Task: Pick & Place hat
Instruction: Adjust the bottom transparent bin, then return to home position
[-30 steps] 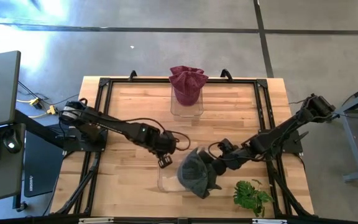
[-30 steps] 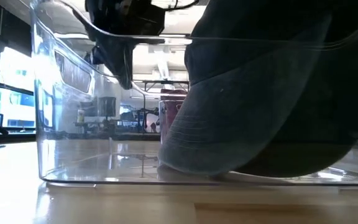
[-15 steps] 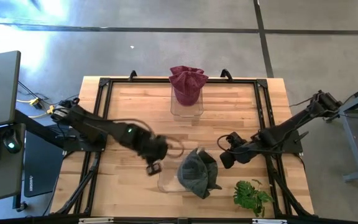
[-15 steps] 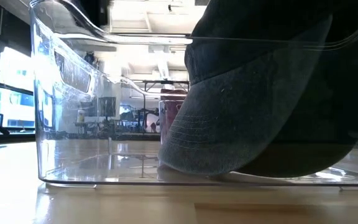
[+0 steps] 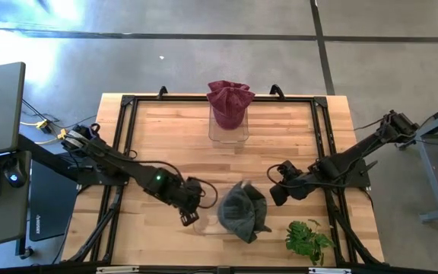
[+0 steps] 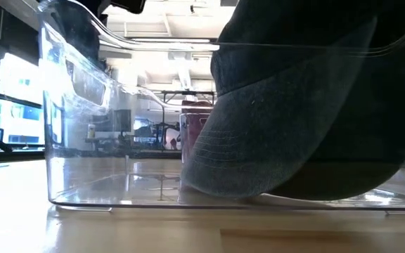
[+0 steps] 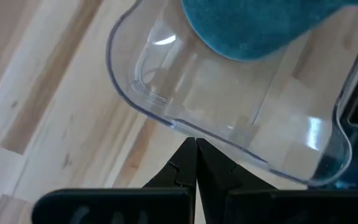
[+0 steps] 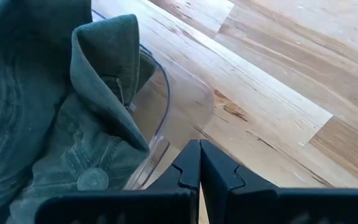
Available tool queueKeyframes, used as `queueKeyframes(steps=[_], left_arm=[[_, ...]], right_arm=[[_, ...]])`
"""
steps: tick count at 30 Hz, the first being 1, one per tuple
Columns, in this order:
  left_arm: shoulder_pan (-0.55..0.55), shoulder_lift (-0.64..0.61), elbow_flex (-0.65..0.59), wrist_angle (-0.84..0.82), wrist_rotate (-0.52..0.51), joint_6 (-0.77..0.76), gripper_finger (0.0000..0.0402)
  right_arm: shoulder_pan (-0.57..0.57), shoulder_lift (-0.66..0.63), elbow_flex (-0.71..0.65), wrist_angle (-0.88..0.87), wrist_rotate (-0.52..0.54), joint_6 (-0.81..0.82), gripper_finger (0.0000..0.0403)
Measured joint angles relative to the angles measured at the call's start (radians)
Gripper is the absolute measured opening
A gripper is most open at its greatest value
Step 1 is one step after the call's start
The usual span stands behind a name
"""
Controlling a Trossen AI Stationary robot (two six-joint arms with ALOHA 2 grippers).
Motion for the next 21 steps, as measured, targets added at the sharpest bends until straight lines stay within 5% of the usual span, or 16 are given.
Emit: queueKeyframes(steps=[11,17,21], left_arm=[[0.000,-0.002,0.019,-0.049,-0.017,-0.013,0.0000],[0.000,-0.125,0.051,-0.138,-0.090,-0.035,0.0000],[0.035,-0.253,0.046,-0.134,-0.189,-0.008,0.0000]], right_arm=[[0.000,-0.021,0.000,-0.010,-0.030,-0.040,0.0000],[0.000,-0.204,0.030,-0.043,0.032,-0.194,0.0000],[-0.002,-0.375,0.035,-0.024,0.121,-0.438,0.0000]])
